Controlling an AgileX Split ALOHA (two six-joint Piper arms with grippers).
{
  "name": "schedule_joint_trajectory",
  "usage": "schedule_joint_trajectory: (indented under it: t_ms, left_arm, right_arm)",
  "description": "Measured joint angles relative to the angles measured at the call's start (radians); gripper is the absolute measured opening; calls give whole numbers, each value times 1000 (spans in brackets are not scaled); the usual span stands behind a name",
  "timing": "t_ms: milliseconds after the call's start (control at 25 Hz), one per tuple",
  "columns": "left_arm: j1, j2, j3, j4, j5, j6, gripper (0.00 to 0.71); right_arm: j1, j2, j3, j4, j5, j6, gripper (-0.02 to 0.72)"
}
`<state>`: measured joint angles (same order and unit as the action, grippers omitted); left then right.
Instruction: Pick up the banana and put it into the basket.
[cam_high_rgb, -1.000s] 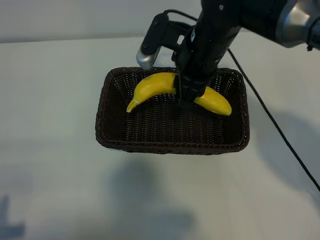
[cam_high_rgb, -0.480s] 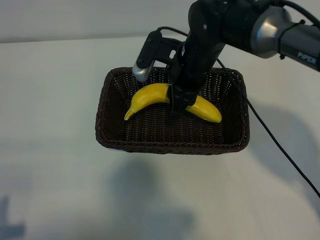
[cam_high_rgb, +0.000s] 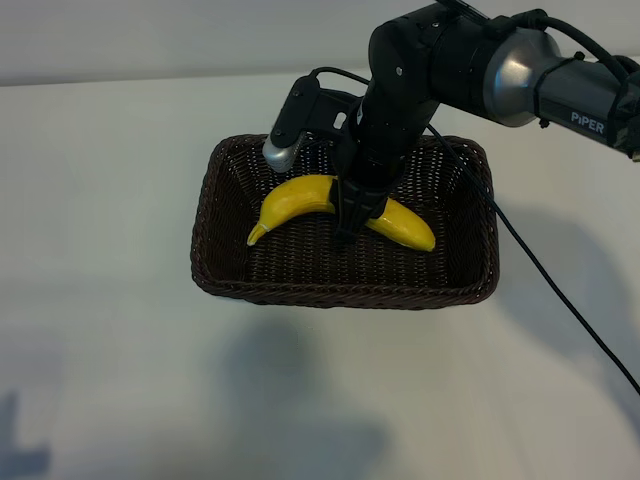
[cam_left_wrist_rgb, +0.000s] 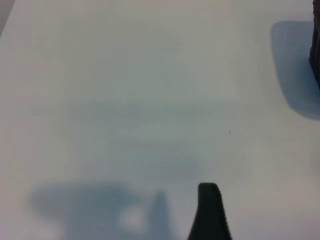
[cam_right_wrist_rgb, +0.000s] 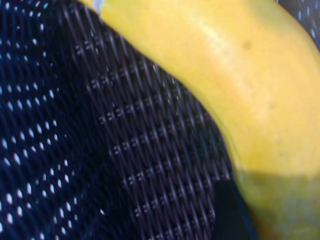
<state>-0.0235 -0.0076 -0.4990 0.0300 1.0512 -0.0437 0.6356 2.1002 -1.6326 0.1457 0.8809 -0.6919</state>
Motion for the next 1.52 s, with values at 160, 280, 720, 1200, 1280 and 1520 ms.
schedule_joint_trajectory:
  t_ms: [160, 280, 720, 1200, 1280, 1520]
  left_arm:
    - [0, 0, 0, 0, 0, 3, 559]
    - [0, 0, 0, 0, 0, 3, 559]
    - [0, 0, 0, 0, 0, 3, 559]
    - [0, 0, 0, 0, 0, 3, 559]
    - [0, 0, 0, 0, 0, 2, 559]
    - [0, 0, 0, 0, 0, 2, 559]
  right_arm:
    - [0, 0, 0, 0, 0, 0, 421]
    - [0, 0, 0, 0, 0, 0, 421]
    - [0, -9, -1, 0, 11, 26, 618]
    - [0, -114, -11, -132, 156, 139, 586]
    - [-1, -120, -18, -134, 165, 141, 586]
    - [-40, -120, -53, -138, 181, 190, 586]
